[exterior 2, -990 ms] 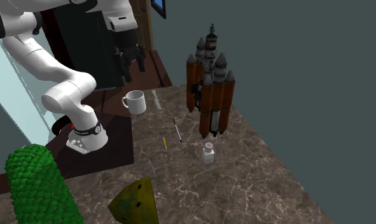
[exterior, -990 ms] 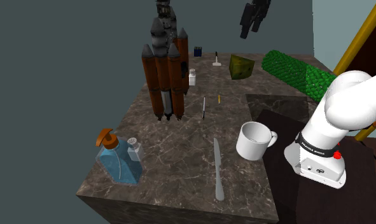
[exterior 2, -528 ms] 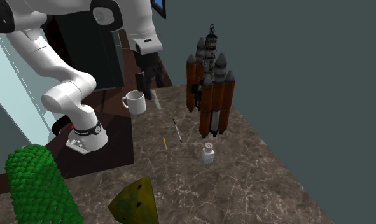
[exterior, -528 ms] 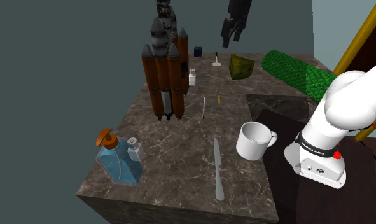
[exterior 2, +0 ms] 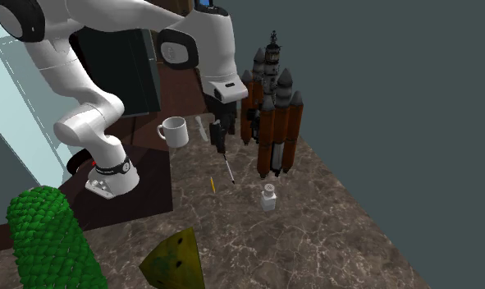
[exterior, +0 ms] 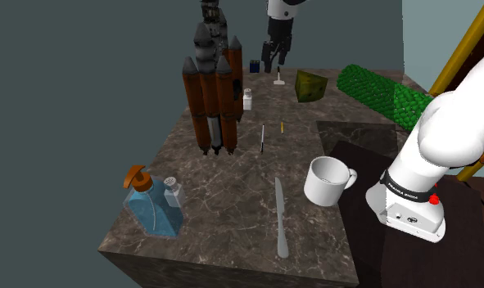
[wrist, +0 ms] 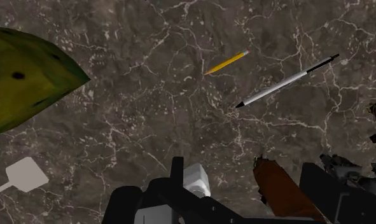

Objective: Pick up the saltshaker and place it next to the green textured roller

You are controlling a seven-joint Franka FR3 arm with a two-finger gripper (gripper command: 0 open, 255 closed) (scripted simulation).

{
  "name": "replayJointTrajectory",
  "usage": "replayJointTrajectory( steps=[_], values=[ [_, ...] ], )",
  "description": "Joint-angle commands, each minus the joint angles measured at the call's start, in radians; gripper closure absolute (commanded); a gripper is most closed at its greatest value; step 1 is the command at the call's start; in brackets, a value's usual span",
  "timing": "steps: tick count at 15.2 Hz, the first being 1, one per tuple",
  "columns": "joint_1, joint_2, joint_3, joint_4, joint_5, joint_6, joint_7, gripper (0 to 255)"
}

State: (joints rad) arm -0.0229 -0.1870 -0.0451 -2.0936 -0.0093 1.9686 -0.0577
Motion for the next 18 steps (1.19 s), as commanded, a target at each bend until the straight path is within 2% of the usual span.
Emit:
replayJointTrajectory(
  steps=[1,12,18],
  values=[
    [-0.003,0.078,-0.007,0.046,0.006,0.025,-0.018,0],
    [-0.017,0.5,-0.013,0.383,0.044,0.066,-0.083,0],
    [-0.017,0.529,-0.011,0.342,0.046,0.136,-0.084,0]
  ],
)
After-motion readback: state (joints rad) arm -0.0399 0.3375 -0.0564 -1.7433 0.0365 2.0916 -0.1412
